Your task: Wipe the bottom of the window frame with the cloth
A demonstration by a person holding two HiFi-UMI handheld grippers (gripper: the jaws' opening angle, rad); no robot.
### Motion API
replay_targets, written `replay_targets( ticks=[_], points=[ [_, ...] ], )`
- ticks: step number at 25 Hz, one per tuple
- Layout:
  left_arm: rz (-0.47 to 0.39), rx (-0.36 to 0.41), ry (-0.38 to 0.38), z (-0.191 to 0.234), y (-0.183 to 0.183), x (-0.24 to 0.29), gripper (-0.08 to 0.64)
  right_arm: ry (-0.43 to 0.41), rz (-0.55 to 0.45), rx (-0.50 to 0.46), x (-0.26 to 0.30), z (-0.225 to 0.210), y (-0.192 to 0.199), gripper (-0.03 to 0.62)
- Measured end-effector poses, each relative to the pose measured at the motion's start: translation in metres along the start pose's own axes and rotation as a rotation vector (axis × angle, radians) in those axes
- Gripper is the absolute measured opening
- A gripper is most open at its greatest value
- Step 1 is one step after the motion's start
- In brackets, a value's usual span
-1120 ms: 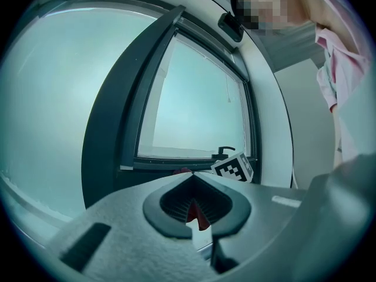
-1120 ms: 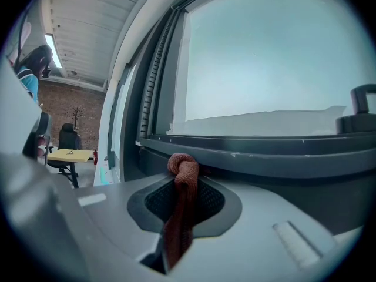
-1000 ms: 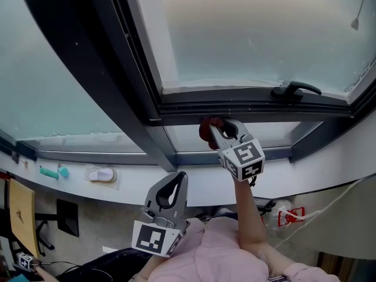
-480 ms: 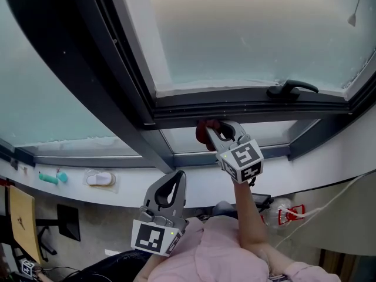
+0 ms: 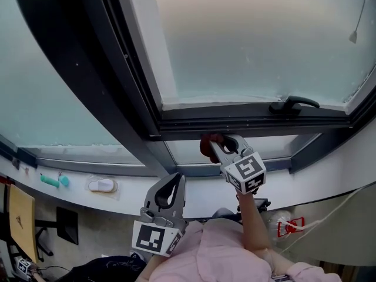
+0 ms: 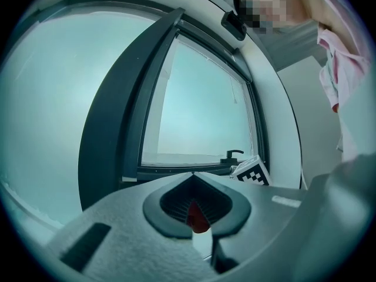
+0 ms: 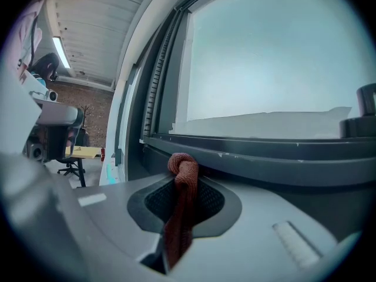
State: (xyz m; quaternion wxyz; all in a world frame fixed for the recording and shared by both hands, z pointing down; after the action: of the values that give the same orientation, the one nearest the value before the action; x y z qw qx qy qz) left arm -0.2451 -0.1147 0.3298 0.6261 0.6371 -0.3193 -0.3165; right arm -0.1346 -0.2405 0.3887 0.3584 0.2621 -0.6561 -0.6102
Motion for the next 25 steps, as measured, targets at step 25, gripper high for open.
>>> replay_targets(
  ticks=[25],
  points=[
    [-0.009, -0.008, 0.0, 0.0091, -0.001, -0.001, 0.0, 0.047, 0.017, -0.034, -0.006, -0.0073, 0.0001, 0.051]
  ],
)
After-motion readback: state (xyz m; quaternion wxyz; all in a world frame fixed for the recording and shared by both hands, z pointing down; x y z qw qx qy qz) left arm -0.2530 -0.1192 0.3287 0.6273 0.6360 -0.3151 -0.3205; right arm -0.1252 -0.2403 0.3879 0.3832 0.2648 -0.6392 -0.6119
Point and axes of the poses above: the fingertips, and each gripper's own axes: x forward along the fingers, z to its left, y out of its underside, the point moved 2 cm from there along -x, backward along the fingers, and after that the axes turned 4 degrees about x, right-handed, at the moved point
